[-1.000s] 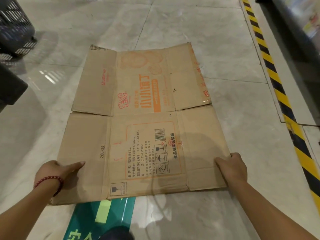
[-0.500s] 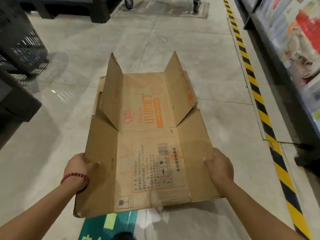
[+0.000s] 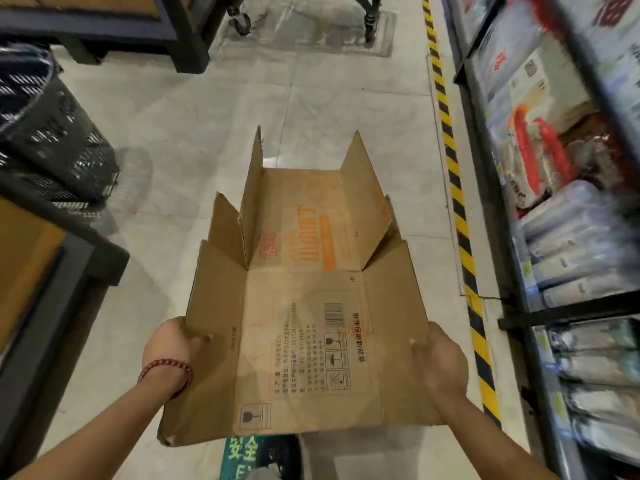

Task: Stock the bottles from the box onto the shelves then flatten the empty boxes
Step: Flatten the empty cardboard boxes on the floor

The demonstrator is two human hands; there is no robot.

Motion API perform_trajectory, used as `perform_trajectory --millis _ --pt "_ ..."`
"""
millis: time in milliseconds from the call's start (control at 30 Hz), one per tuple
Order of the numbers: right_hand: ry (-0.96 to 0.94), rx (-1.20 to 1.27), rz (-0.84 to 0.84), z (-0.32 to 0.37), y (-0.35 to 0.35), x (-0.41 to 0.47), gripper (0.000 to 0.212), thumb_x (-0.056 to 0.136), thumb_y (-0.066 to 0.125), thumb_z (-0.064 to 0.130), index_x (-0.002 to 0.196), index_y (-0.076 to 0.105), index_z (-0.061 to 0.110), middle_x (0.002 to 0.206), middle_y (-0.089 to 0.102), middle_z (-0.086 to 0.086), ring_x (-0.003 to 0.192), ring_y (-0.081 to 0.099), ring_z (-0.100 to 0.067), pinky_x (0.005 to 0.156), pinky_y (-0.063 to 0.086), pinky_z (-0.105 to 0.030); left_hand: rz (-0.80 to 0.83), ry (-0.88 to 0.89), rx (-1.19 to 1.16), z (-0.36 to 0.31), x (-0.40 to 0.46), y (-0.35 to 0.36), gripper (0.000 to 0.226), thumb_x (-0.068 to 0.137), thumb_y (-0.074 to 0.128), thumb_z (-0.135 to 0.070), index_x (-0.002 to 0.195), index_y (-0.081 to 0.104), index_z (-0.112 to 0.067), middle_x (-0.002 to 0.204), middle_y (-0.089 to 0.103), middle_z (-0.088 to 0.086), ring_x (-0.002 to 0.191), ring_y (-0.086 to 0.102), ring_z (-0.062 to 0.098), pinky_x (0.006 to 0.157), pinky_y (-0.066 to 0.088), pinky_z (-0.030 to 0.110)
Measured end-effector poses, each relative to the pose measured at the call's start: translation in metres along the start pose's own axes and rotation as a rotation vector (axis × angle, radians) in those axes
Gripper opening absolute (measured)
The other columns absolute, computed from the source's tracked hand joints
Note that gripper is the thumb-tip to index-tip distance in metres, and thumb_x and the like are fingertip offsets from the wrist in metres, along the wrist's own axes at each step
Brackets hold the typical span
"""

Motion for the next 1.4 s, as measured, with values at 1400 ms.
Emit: perform_trajectory --millis 1400 --pt "0.099 0.005 -0.094 0.291 -0.313 0.309 0.015 0.089 0.051 0.011 0.102 0.055 0.006 0.085 0.059 -0.013 0.076 0.054 -0.031 0.061 0.035 -0.031 0.029 0.122 -0.03 -0.49 0.164 -0.241 0.014 0.081 0.065 -0.02 0.089 0.063 -0.009 0.083 0.065 0.011 0.074 0.058 0.029 0.065 0.047 0.031"
Point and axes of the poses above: each hand's wrist, its own x-axis towards the middle knuckle, its own y-axis out of the palm, z = x × y, the point moved 2 cm from there along x, towards the middle knuckle
